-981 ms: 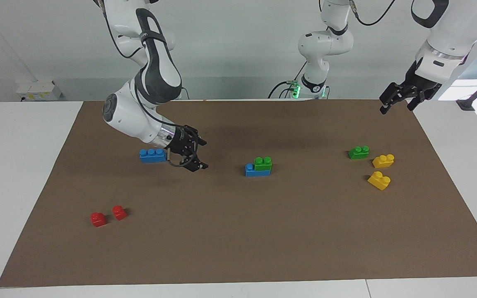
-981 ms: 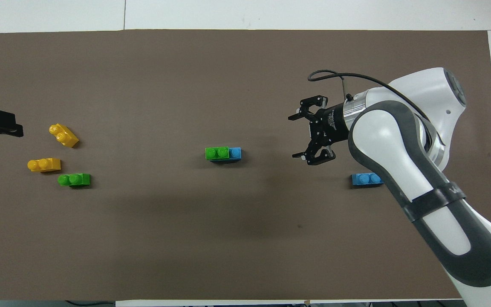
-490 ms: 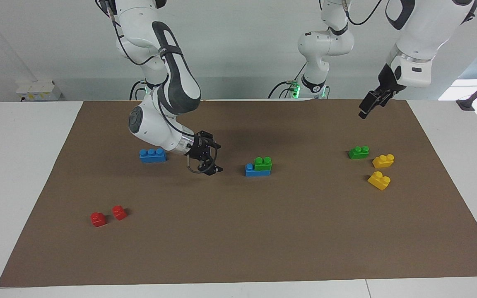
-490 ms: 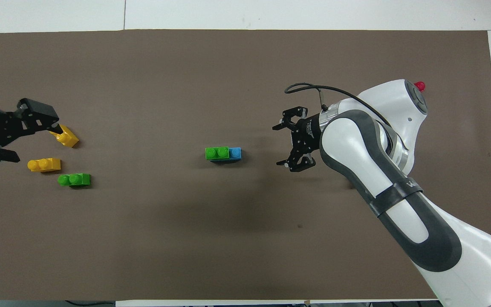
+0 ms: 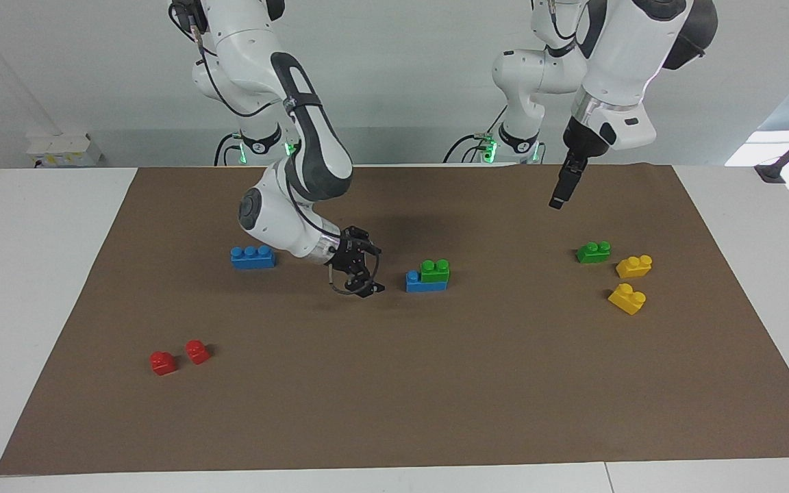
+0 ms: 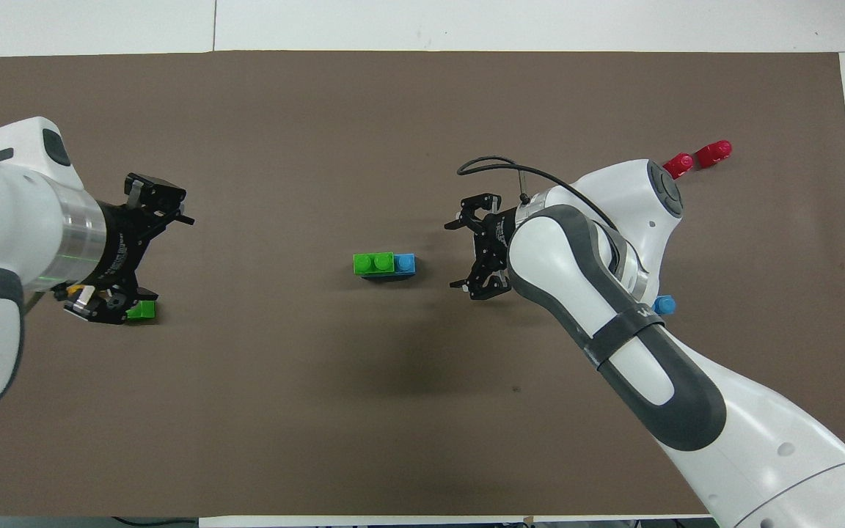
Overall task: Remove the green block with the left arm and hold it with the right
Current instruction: 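Move the right gripper to the blue end while the left gripper approaches, then grasp the blue end with the right gripper while the left gripper grasps green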
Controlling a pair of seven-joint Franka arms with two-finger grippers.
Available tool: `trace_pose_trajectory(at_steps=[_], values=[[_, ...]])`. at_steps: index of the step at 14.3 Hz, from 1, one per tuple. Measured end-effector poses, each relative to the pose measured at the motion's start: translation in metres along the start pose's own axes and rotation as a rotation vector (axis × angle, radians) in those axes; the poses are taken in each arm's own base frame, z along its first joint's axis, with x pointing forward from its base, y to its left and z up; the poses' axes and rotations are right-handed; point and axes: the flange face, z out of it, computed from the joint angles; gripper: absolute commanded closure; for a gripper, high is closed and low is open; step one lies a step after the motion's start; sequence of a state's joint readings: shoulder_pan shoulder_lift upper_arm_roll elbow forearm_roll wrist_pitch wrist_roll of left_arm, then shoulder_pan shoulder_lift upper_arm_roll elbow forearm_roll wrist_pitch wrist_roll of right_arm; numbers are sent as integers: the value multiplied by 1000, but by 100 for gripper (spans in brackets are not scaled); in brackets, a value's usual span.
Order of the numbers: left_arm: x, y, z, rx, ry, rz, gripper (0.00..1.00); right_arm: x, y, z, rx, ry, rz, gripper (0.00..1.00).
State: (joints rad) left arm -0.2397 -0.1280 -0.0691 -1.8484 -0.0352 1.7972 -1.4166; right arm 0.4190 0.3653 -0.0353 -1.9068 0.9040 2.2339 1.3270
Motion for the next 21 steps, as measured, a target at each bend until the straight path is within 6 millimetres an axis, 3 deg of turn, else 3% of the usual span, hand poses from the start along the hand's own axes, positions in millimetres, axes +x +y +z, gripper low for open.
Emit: trace_pose_trajectory(at_steps=[5,11,16,21], values=[[-43,7,34,-47,-9,-248,0,-15,12,39,17,13,-7,3],[-96,23,92,-34,-26,-362,0,-25,17,57,74,-15,33,3],[-115,37,131,-24,-34,-461,0,-25,23,84,103,16,33,3],[-130,41,152,-12,-35,-494,0,-21,23,87,102,21,40,20]])
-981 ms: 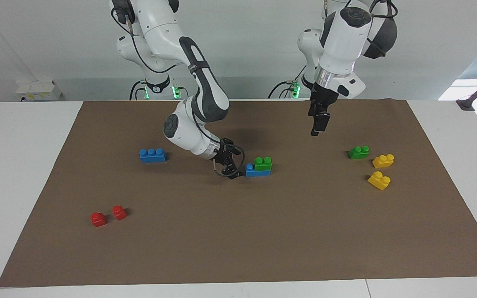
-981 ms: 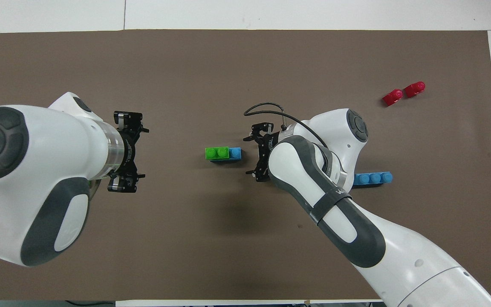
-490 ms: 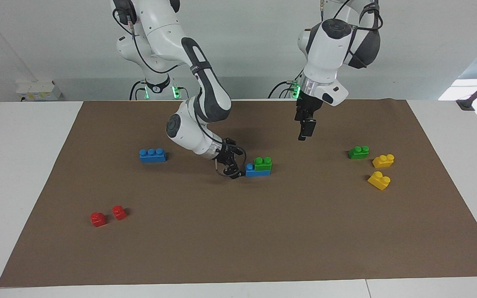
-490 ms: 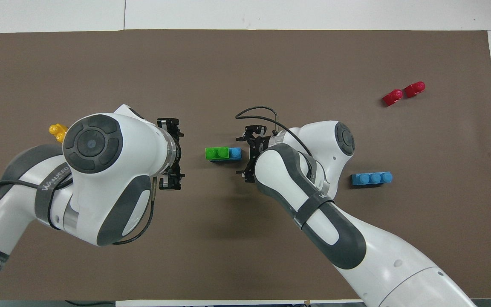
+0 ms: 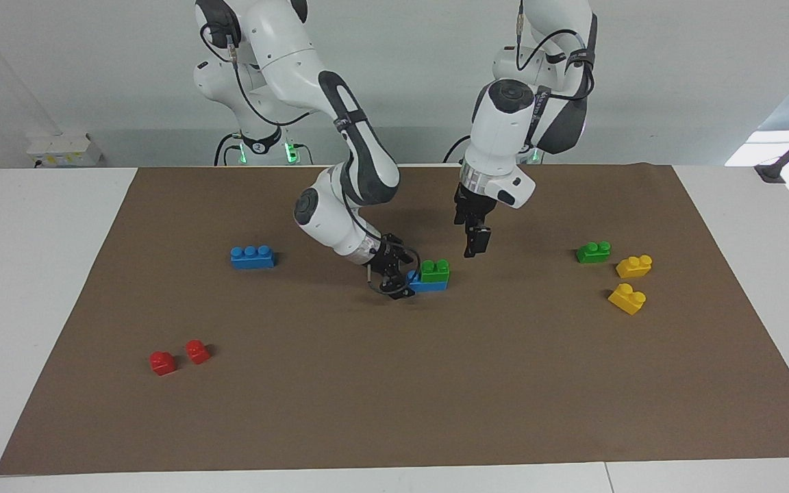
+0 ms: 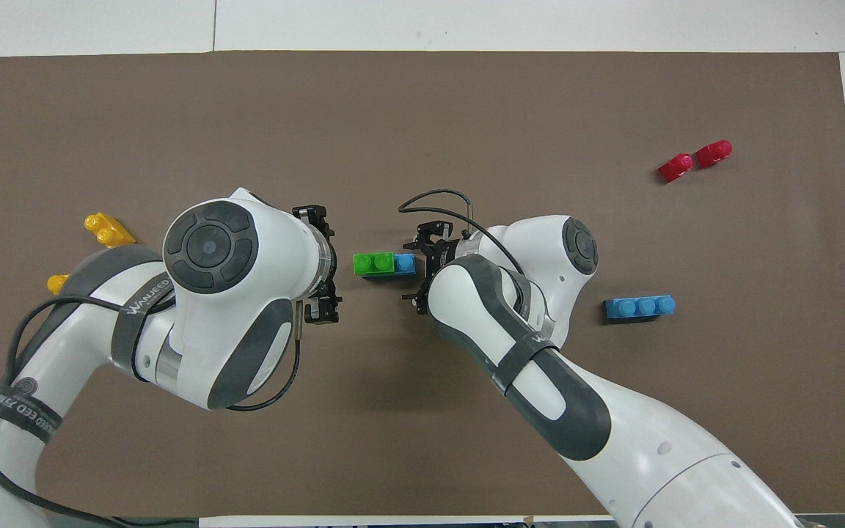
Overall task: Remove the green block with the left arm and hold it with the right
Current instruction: 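Grasp the blue end with the right gripper while the left gripper grasps green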
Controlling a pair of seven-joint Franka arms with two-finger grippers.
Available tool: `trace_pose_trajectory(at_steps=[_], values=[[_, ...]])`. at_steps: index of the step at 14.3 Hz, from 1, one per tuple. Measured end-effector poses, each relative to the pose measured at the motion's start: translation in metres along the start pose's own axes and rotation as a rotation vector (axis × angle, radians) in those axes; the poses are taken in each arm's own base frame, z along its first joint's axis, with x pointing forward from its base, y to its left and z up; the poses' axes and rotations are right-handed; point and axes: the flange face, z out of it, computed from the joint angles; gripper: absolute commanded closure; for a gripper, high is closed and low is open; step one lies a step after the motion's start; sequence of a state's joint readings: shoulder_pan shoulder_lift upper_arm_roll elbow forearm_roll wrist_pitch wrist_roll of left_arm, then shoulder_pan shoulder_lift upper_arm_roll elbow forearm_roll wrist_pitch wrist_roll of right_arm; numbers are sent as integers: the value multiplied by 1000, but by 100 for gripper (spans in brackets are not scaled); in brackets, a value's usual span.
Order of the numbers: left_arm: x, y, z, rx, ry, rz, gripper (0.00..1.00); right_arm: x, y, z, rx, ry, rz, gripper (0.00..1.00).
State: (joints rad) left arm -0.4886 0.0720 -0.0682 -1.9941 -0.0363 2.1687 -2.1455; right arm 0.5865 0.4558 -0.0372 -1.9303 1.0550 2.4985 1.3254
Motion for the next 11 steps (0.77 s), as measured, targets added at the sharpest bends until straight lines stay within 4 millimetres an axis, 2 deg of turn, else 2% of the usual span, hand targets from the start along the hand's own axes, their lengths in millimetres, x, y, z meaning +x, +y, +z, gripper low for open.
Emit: trace_pose_trajectory(at_steps=[4,5,9,11], values=[[-11,-2,25,16,6,-42,0,2,-3,-2,35,-14,33,42],[-12,-2,29,15,5,-55,0,2,-3,-3,39,-17,37,50],[-21,-5,40,15,2,-85,0,2,-4,-3,40,-17,39,69],[-22,-4,45,13,0,-92,0,2,-4,-3,40,-17,39,90]])
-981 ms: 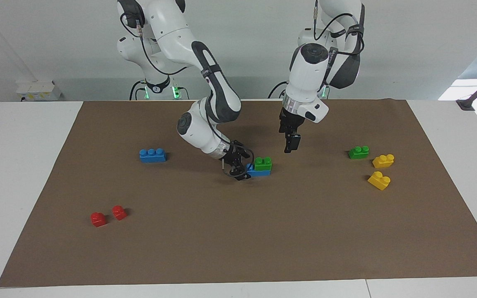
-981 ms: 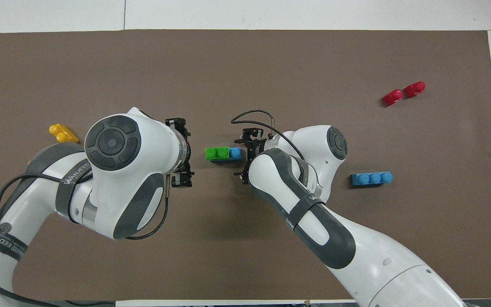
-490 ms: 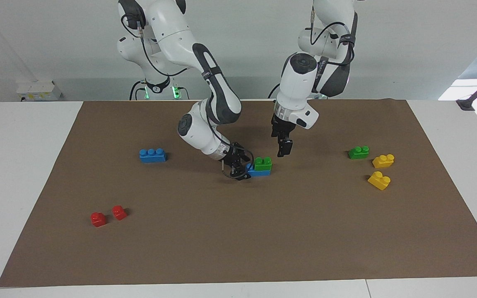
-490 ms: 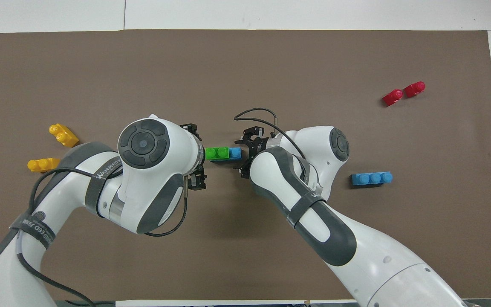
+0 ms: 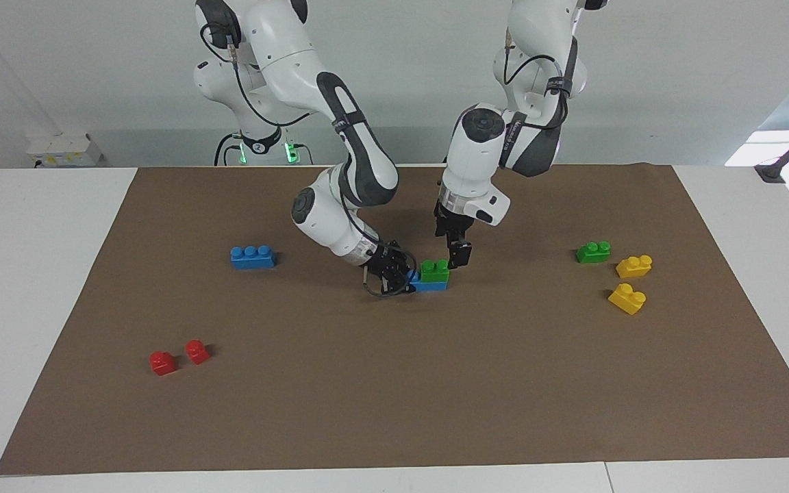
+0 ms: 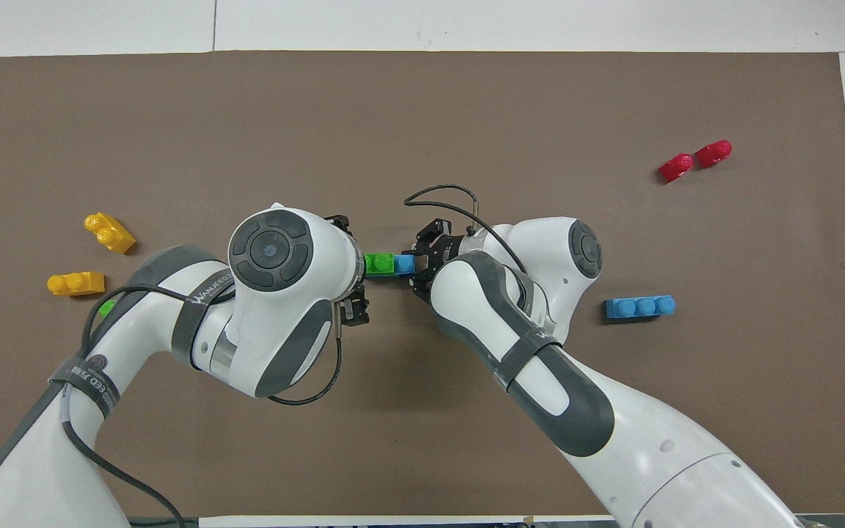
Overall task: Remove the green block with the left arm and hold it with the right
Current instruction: 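Grasp the blue end with the right gripper while the left gripper grasps green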
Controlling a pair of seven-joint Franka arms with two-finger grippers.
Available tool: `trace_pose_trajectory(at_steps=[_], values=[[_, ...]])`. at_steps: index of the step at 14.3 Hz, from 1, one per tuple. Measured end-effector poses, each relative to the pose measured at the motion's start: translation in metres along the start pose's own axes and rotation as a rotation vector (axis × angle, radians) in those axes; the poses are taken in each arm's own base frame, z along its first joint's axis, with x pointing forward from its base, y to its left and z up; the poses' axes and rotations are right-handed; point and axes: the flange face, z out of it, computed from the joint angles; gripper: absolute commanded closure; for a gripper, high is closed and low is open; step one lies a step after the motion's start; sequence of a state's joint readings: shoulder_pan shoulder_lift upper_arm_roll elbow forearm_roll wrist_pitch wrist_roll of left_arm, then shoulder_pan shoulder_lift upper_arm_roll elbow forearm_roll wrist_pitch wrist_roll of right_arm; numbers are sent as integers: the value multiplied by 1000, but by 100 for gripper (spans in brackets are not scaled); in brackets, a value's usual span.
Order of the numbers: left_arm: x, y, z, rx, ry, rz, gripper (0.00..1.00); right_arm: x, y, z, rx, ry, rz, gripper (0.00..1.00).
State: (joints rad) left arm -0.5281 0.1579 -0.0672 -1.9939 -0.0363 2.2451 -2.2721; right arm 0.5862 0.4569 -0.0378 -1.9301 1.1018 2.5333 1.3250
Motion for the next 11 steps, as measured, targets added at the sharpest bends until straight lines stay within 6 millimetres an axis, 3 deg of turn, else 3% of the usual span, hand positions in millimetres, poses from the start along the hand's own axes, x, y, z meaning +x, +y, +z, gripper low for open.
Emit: trace_pose_trajectory(at_steps=[1,11], values=[[0,1,3,2,1,-2,0,0,0,0,1,0,0,100],[-8,5,36,12,8,-22,0,-1,-2,-2,15,2,-1,100]])
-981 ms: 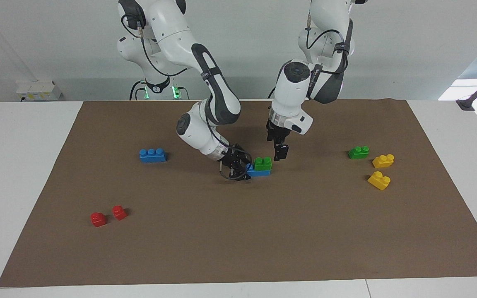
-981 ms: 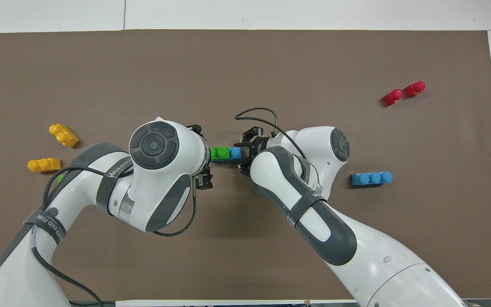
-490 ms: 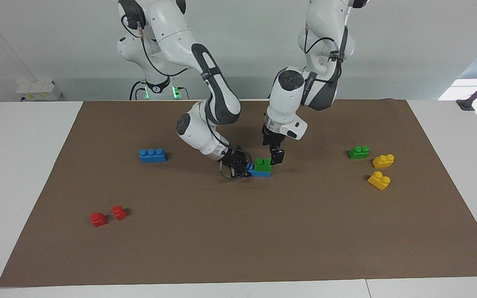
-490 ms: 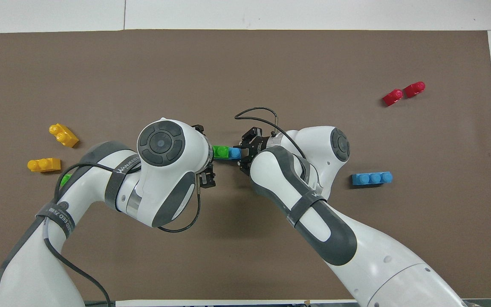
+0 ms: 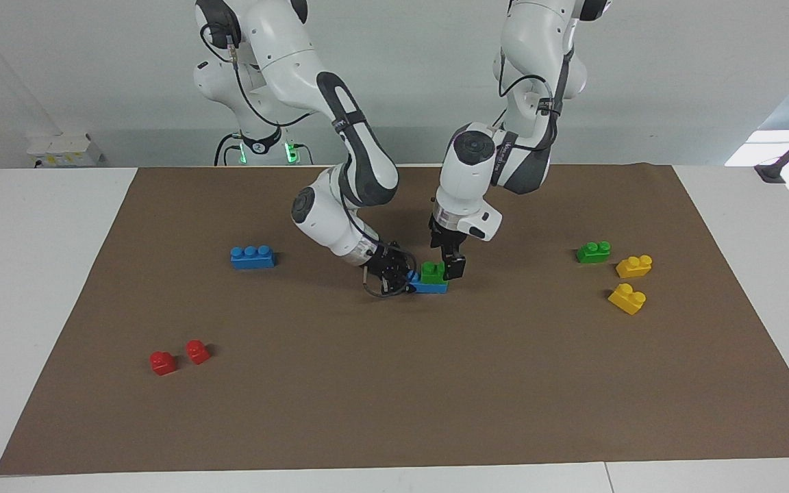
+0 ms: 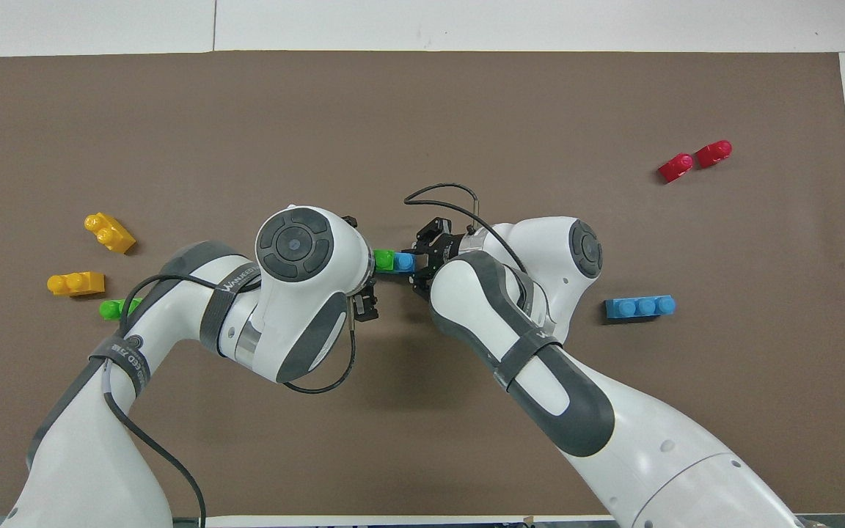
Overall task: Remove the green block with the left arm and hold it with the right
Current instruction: 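Grasp the blue end with the right gripper while the left gripper grasps green, then pull the green brick off with the left gripper while the right gripper holds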
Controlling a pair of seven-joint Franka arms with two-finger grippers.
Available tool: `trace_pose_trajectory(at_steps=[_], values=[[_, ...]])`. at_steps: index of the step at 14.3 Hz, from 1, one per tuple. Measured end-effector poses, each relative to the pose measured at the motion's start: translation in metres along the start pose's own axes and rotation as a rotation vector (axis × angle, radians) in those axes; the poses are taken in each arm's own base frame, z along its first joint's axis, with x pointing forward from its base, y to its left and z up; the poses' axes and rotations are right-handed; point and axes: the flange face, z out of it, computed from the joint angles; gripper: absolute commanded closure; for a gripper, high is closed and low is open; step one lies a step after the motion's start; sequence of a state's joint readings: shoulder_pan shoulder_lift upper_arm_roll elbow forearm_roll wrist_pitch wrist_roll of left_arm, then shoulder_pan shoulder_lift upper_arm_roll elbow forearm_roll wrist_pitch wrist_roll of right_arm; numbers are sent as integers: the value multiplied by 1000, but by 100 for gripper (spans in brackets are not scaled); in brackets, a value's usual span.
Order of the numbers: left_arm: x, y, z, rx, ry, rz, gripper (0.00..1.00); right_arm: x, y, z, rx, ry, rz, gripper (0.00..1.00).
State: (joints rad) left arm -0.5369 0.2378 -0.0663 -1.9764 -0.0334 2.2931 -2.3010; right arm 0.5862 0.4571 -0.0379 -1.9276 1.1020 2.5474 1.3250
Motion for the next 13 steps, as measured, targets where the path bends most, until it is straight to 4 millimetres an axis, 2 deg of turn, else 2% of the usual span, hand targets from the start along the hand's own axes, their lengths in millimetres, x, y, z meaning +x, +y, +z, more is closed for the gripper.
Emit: trace_pose_trajectory(at_steps=[6,11,12,13], values=[[-3,4,9,-13,2,-11,2,1,-1,0,10,4,1,100],[-4,5,9,-31,8,1,45,0,-1,0,19,6,-1,100],[-5,6,7,-36,8,3,74,-1,-1,0,20,7,-3,100],[-5,7,5,-42,8,6,88,-1,0,1,18,7,-5,100]])
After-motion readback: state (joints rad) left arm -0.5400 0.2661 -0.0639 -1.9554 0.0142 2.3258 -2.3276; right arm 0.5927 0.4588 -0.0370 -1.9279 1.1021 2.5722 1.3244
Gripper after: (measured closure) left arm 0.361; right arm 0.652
